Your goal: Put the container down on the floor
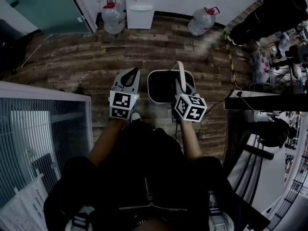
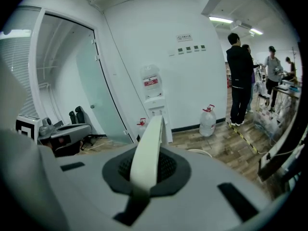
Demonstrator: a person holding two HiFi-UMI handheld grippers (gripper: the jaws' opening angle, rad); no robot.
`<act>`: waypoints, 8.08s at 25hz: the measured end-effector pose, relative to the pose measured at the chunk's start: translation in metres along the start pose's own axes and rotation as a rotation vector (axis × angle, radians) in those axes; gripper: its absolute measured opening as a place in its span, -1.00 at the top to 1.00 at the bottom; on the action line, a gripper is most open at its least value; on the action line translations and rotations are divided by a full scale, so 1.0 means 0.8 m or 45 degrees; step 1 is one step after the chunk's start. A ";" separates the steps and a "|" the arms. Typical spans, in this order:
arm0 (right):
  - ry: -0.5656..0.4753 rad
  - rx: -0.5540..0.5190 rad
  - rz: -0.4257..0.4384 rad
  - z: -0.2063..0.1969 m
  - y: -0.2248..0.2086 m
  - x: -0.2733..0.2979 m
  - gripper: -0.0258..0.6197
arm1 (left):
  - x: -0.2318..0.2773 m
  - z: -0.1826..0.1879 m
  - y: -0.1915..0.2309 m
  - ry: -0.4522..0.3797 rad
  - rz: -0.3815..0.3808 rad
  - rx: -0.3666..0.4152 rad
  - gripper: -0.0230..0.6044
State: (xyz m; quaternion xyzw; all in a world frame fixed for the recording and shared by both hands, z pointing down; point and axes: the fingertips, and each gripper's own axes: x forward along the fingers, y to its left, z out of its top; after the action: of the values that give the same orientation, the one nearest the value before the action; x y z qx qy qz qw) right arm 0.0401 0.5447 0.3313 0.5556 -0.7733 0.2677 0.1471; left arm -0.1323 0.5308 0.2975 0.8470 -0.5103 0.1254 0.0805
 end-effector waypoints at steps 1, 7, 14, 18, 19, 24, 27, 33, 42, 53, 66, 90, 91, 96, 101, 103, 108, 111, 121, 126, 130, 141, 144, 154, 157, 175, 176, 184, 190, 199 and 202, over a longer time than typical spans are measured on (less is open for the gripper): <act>-0.002 0.000 -0.002 0.002 0.004 0.005 0.89 | 0.000 0.000 0.006 -0.001 -0.006 0.003 0.84; 0.001 -0.019 0.008 0.016 0.027 0.030 0.89 | 0.005 0.002 0.038 -0.004 -0.002 0.000 0.84; 0.018 -0.008 0.040 0.028 0.035 0.055 0.89 | 0.015 -0.001 0.061 0.014 0.023 -0.014 0.84; 0.031 -0.009 0.052 0.031 0.031 0.077 0.89 | 0.031 -0.005 0.074 0.025 0.042 -0.021 0.84; 0.034 -0.006 0.054 0.033 0.029 0.084 0.89 | 0.037 -0.003 0.077 0.026 0.047 -0.019 0.84; 0.051 0.009 0.060 0.053 0.008 0.121 0.89 | 0.079 0.007 0.091 0.043 0.061 -0.012 0.84; 0.060 0.008 0.064 0.066 -0.004 0.148 0.89 | 0.111 0.011 0.103 0.059 0.071 -0.016 0.84; 0.078 -0.010 0.085 0.108 -0.037 0.197 0.89 | 0.181 0.034 0.118 0.081 0.099 -0.029 0.84; 0.087 -0.028 0.104 0.165 -0.085 0.262 0.89 | 0.264 0.064 0.138 0.104 0.149 -0.038 0.84; 0.072 -0.038 0.143 0.207 -0.139 0.304 0.89 | 0.344 0.075 0.131 0.133 0.178 -0.036 0.84; 0.079 -0.006 0.079 0.235 -0.200 0.330 0.89 | 0.411 0.100 0.119 0.159 0.114 0.026 0.84; 0.125 0.089 -0.032 0.314 -0.207 0.475 0.89 | 0.566 0.125 0.239 0.154 -0.052 -0.042 0.84; 0.128 0.087 -0.037 0.317 -0.205 0.482 0.89 | 0.571 0.125 0.246 0.152 -0.058 -0.043 0.84; 0.148 0.078 -0.058 0.333 -0.196 0.514 0.89 | 0.591 0.126 0.277 0.140 -0.078 -0.062 0.84; 0.156 0.109 -0.069 0.345 -0.193 0.533 0.89 | 0.603 0.126 0.297 0.140 -0.089 -0.066 0.84; 0.167 0.117 -0.074 0.347 -0.193 0.538 0.89 | 0.605 0.127 0.303 0.137 -0.088 -0.071 0.84; 0.173 0.108 -0.075 0.355 -0.194 0.550 0.89 | 0.612 0.125 0.318 0.137 -0.073 -0.086 0.84; 0.170 0.116 -0.071 0.360 -0.196 0.559 0.89 | 0.621 0.121 0.323 0.153 -0.075 -0.096 0.84; 0.176 0.151 -0.068 0.372 -0.239 0.600 0.89 | 0.676 0.122 0.313 0.202 -0.115 -0.063 0.84; 0.197 0.154 -0.063 0.383 -0.268 0.634 0.89 | 0.719 0.123 0.312 0.235 -0.127 -0.054 0.84; 0.204 0.148 -0.054 0.393 -0.295 0.666 0.89 | 0.756 0.123 0.310 0.251 -0.130 -0.050 0.84; 0.219 0.139 -0.012 0.396 -0.356 0.776 0.89 | 0.846 0.076 0.318 0.295 -0.115 -0.078 0.84; 0.221 0.135 -0.007 0.391 -0.373 0.810 0.89 | 0.872 0.057 0.318 0.302 -0.105 -0.096 0.84; 0.261 0.072 0.044 0.348 -0.419 0.951 0.89 | 0.941 -0.030 0.312 0.316 -0.097 -0.133 0.84; 0.273 0.049 0.070 0.326 -0.427 1.001 0.89 | 0.960 -0.065 0.321 0.313 -0.073 -0.151 0.84; 0.315 -0.011 0.162 0.183 -0.472 1.247 0.89 | 1.073 -0.307 0.360 0.382 -0.038 -0.140 0.84; 0.323 -0.018 0.156 0.175 -0.476 1.257 0.89 | 1.077 -0.316 0.363 0.369 -0.036 -0.142 0.84; 0.286 -0.076 0.134 0.117 -0.494 1.324 0.89 | 1.092 -0.395 0.377 0.337 -0.048 -0.127 0.84; 0.130 -0.069 0.128 0.113 -0.499 1.361 0.89 | 1.085 -0.431 0.384 0.283 -0.042 -0.168 0.84; -0.079 -0.048 0.064 0.072 -0.510 1.401 0.89 | 1.059 -0.461 0.393 0.253 -0.012 -0.178 0.84; -0.059 -0.121 0.071 0.065 -0.493 1.405 0.89 | 1.054 -0.465 0.400 0.249 0.001 -0.182 0.84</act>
State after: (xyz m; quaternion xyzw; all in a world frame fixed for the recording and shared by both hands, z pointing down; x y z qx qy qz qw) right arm 0.0319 -0.4566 0.9780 0.5321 -0.8036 0.2219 0.1479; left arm -0.0860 -0.2320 0.9046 0.8227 -0.5079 0.1706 0.1900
